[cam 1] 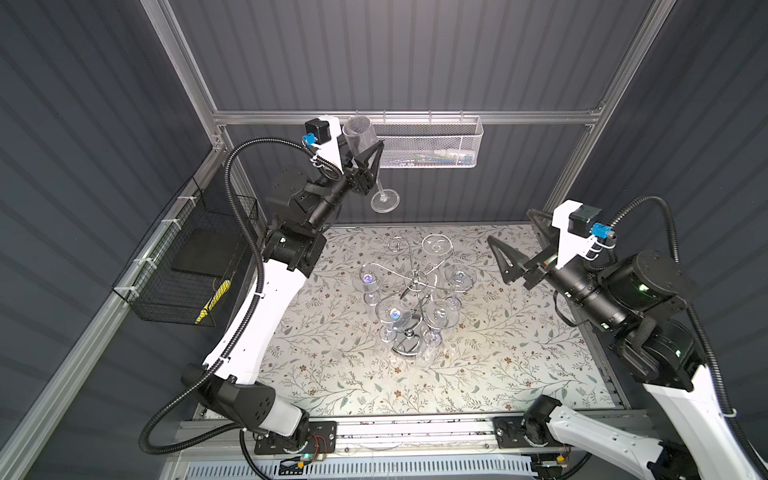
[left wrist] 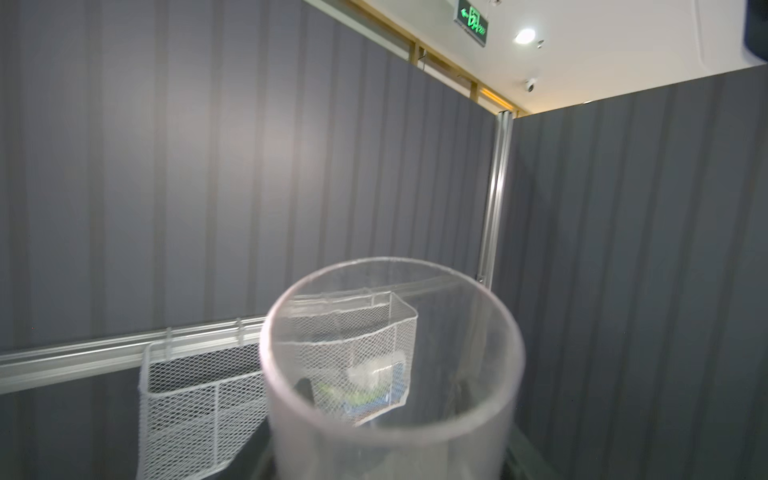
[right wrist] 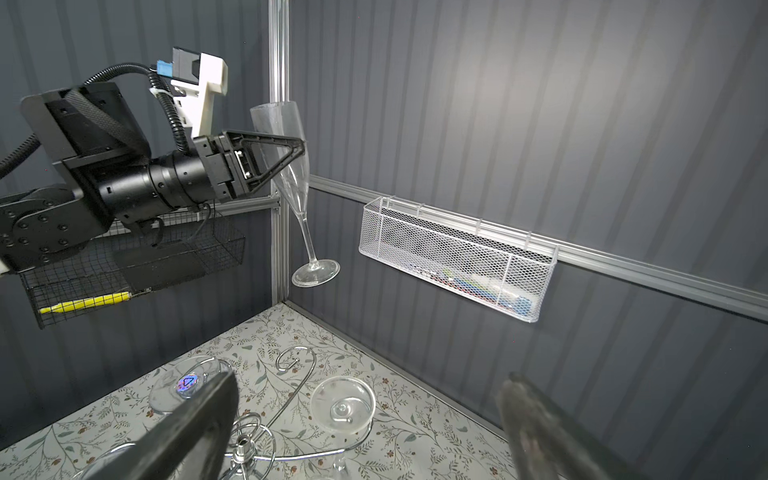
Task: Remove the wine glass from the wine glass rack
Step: 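Carry the flute with the left gripper toward the far corner while the right withdraws, then lower the clear flute upright onto the table near the far corner with the left gripper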
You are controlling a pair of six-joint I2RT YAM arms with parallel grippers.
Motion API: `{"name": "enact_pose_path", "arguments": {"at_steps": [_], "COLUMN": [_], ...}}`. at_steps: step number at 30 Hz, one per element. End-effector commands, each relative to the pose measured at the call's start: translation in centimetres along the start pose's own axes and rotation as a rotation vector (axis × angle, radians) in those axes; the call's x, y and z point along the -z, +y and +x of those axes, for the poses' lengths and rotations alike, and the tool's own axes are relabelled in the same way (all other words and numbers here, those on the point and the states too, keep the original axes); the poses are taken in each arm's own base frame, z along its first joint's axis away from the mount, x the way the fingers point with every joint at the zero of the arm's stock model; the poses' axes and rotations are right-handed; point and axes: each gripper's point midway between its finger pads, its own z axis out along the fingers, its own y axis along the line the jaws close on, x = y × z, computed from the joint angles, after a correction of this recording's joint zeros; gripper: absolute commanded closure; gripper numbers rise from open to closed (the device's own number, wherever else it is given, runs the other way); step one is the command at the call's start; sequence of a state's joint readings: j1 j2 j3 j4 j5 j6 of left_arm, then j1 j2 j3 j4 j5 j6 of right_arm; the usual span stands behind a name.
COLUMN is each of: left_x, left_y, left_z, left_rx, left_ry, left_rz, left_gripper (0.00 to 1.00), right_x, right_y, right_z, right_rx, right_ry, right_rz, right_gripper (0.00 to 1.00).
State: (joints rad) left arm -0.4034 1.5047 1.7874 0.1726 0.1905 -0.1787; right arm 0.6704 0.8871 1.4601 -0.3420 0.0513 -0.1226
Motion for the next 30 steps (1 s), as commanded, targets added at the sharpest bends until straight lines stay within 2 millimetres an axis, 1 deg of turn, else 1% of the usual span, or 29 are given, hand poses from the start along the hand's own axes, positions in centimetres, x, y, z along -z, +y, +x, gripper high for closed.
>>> {"name": "enact_pose_path", "arguments": {"at_steps": [1,4,5,9,11,12,17,19,20,23,25,30], "left_x": [0.3,1.0,1.3,2.2,2.7,3.1,3.6,3.8,3.8,4.0,4.2,5.1], "left_y": [3.8,7.2,8.2,10.6,11.2,11.7,12.2,12.3,12.3,12.7,13.1,14.3], "left_z": [0.7,2.8,3.8,8.5,10.2,12.3,17.1,19.0,20.2,23.1,24.6,27.5], "left_rx": [-0.034,-0.032,-0.032,-0.029,-0.027,-0.021,-0.019,-0.012,-0.009,-0.014,-0.031,-0.086], "left_ry": [-0.016,0.003,0.018,0.075,0.091,0.122,0.156,0.163,0.174,0.216,0.225,0.200], "left_rz": [-0.080,-0.144,-0.163,-0.200,-0.207,-0.216,-0.196,-0.181,-0.165,-0.156,-0.161,-0.198], "left_gripper": [0.48,0.48,0.48,0.48,0.47,0.47,0.47,0.47,0.47,0.47,0.47,0.47], "right_x": [-0.1,-0.5,-0.6,-1.3,-1.6,-1.8,-2.6,-2.6,-2.6,-2.4,-2.2,-1.9], "right_y": [-0.3,-0.6,-0.5,-0.5,-0.4,-0.4,-0.8,-0.8,-1.0,-1.6,-2.0,-2.2], "right_z": [0.4,1.3,1.8,3.7,4.6,5.0,7.4,8.0,8.4,9.3,9.7,10.6], "right_rx": [-0.003,0.001,0.000,-0.006,-0.011,-0.010,0.009,0.013,0.019,0.038,0.047,0.071], "right_ry": [0.008,0.027,0.036,0.073,0.086,0.091,0.127,0.127,0.122,0.105,0.099,0.107], "right_rz": [0.024,0.042,0.044,0.052,0.055,0.056,0.096,0.101,0.112,0.157,0.180,0.196], "right_gripper": [0.01,0.01,0.01,0.01,0.01,0.01,0.01,0.01,0.01,0.01,0.01,0.01]}}
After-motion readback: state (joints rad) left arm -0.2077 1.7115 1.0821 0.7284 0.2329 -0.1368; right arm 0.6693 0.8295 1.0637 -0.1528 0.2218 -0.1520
